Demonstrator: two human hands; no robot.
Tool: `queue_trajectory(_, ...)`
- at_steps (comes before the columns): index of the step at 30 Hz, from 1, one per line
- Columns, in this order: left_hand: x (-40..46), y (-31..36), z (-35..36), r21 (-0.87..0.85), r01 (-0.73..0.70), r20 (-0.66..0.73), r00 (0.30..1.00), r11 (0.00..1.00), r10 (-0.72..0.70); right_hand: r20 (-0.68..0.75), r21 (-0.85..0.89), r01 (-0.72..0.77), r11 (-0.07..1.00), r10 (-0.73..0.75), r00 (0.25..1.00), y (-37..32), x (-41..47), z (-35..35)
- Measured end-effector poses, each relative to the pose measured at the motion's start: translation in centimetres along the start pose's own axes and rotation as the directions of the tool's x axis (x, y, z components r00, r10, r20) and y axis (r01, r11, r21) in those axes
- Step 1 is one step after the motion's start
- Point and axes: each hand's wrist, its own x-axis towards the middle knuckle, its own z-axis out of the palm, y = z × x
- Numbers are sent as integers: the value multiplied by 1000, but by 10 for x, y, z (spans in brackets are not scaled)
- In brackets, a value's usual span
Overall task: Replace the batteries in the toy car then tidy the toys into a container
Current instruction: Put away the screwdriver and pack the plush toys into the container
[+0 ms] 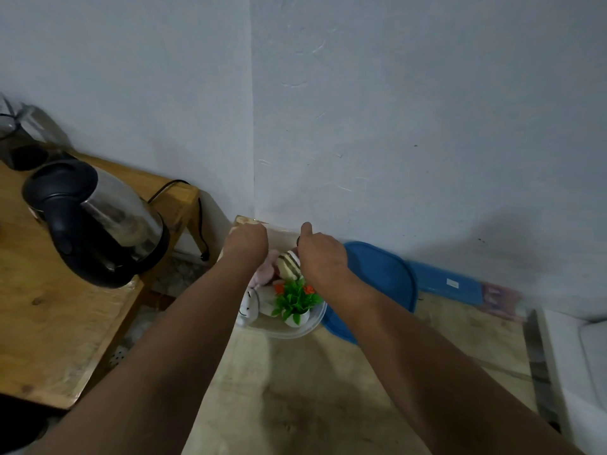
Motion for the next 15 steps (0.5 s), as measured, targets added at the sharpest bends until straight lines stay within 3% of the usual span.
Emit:
queue_trajectory(2,1,2,5,-75,-2,59,998,997,7,25,18,-15,1000,15,1000,0,1,2)
queue_trajectory(6,2,-2,17,-142,17,-16,1000,990,-19,22,6,-24,1000,24,999,-3,3,6)
queue_trajectory(10,-7,-1,17,108,-60,-91,993,992,70,25,7,-20,1000,20,999,-4,3,5)
queue_trajectory(15,-7,2,17,397,-148,-118,971,906,210,30,-29,-10,1000,10,999,-5,3,3)
